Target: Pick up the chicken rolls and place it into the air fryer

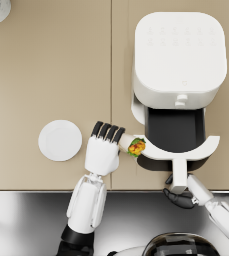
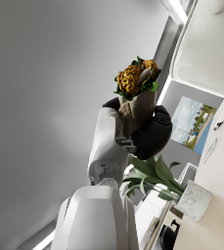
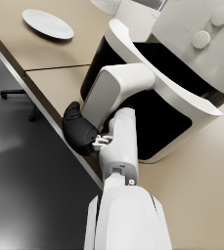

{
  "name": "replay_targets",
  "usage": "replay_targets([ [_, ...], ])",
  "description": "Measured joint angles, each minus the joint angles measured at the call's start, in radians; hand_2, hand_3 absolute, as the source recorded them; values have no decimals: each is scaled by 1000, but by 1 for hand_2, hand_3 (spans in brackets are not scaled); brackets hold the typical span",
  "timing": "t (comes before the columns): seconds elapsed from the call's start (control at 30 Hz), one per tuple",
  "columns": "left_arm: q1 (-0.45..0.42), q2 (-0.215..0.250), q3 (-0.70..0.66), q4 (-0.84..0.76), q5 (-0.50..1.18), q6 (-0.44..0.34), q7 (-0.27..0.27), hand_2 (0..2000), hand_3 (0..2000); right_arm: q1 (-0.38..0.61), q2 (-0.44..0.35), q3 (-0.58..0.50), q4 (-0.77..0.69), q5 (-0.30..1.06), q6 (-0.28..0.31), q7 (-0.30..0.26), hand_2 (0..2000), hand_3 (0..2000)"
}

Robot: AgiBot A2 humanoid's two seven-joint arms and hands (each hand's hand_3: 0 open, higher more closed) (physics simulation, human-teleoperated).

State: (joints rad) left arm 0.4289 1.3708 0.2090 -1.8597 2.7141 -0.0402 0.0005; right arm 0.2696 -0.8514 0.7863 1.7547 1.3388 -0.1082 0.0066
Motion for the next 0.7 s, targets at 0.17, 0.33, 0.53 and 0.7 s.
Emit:
replay_targets([
  [0.17,66,76,76,10,-64,4,1,2000,2000,-53,74,22,93,-1,-2,-2,2000,2000],
  [0.33,207,84,226,75,-76,-3,1,2000,2000,-92,106,28,136,-2,15,0,2000,2000],
  [0.53,324,128,328,200,-79,-6,0,639,1673,-105,121,32,148,-3,62,1,2000,2000],
  [0.7,327,139,321,248,-79,19,0,0,40,-96,115,35,145,-5,158,8,2000,2000],
])
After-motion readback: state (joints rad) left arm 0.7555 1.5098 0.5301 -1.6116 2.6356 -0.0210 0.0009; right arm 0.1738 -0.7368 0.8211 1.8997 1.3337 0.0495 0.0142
